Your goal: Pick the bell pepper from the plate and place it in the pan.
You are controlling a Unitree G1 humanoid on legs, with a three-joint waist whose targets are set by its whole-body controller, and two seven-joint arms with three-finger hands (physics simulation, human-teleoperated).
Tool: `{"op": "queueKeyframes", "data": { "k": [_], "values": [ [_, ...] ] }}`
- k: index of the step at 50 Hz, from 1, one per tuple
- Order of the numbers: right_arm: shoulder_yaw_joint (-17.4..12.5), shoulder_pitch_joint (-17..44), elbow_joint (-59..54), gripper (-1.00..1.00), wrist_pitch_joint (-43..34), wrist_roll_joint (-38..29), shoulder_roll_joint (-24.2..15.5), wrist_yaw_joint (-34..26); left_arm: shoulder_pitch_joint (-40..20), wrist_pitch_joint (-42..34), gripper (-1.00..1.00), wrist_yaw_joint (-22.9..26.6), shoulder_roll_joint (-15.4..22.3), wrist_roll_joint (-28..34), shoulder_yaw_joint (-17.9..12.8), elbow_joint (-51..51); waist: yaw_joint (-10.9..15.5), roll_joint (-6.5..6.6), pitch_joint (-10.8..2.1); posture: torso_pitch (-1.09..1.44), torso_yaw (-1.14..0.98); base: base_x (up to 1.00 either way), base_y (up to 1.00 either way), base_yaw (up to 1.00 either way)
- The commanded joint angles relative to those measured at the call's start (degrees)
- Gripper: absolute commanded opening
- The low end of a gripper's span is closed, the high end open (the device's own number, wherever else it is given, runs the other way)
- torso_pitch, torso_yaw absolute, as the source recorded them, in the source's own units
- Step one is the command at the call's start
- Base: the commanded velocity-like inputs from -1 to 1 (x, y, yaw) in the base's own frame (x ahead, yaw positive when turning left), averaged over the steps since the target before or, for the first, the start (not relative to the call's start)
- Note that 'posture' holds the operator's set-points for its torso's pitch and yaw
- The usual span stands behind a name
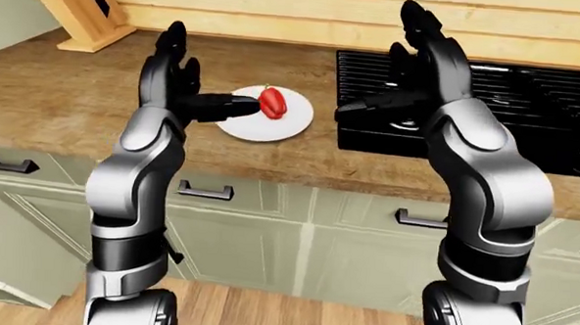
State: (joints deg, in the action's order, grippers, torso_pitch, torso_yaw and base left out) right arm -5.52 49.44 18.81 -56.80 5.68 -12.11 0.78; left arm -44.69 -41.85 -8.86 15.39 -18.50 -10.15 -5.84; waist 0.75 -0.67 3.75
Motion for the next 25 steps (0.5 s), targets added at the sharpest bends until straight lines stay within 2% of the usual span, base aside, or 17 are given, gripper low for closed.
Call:
{"op": "queueKeyframes", "data": {
  "k": [1,2,4,6,10,11,13,18,20,23,25],
  "values": [
    [-0.8,1.5,1.6,1.0,1.9,-0.9,-0.6,0.4,-1.8,1.5,1.0,0.5,0.2,-0.4,0.2,-1.9,-0.1,-0.14,-1.58,0.0,0.0,0.0,0.0,0.0],
    [-0.8,1.6,1.6,1.0,1.7,-0.9,-0.6,0.4,-1.8,1.5,1.0,0.5,0.2,-0.4,0.2,-2.0,0.1,-1.59,-1.95,0.0,0.0,0.0,0.0,0.0],
    [-1.0,1.6,1.6,1.0,1.9,-0.9,-0.5,0.5,-1.8,1.7,1.0,0.7,0.1,-0.4,0.3,-1.7,0.2,-0.47,-1.7,0.0,0.0,0.0,0.0,0.0],
    [-1.1,1.7,1.7,1.0,1.8,-0.8,-0.5,0.5,-1.8,1.8,1.0,0.8,0.1,-0.5,0.3,-1.7,0.1,-0.01,-2.28,0.0,0.0,0.0,0.0,0.0],
    [-1.1,1.5,2.2,1.0,1.9,-0.6,-0.4,0.4,-1.8,1.4,1.0,0.8,0.0,-0.5,0.3,-2.1,-0.2,0.71,-2.66,0.0,0.0,0.01,0.0,0.0],
    [-1.1,1.7,2.5,1.0,1.5,-0.6,-0.4,0.5,-1.8,1.4,1.0,0.9,0.1,-0.5,0.3,-2.2,-0.4,0.86,-3.99,0.0,0.0,0.09,0.0,0.0],
    [-1.1,1.5,2.3,1.0,1.7,-0.6,-0.4,0.5,-1.8,1.3,1.0,0.9,0.1,-0.5,0.2,-2.2,-0.5,1.4,-2.85,0.0,0.0,0.09,0.0,0.0],
    [-1.1,1.6,2.4,1.0,1.6,-0.5,-0.5,0.5,-1.8,1.4,1.0,0.9,0.1,-0.5,0.3,-2.2,-0.7,3.36,-2.69,0.0,0.0,0.09,0.0,0.0],
    [-1.1,1.6,2.6,1.0,1.4,-0.5,-0.5,0.5,-1.8,1.2,1.0,0.8,0.1,-0.6,0.2,-2.4,-0.9,2.8,-3.1,0.0,0.0,0.09,0.0,0.0],
    [-1.1,1.5,2.5,1.0,1.7,-0.5,-0.5,0.5,-1.9,0.9,1.0,0.7,0.1,-0.7,0.1,-2.6,-1.0,3.38,-3.3,0.0,0.0,0.09,0.0,0.0],
    [-1.0,1.4,2.4,1.0,1.8,-0.5,-0.5,0.5,-1.9,0.9,1.0,0.7,0.2,-0.7,0.1,-2.6,-1.0,2.93,-3.54,0.0,0.0,0.09,0.0,0.0]
  ]
}}
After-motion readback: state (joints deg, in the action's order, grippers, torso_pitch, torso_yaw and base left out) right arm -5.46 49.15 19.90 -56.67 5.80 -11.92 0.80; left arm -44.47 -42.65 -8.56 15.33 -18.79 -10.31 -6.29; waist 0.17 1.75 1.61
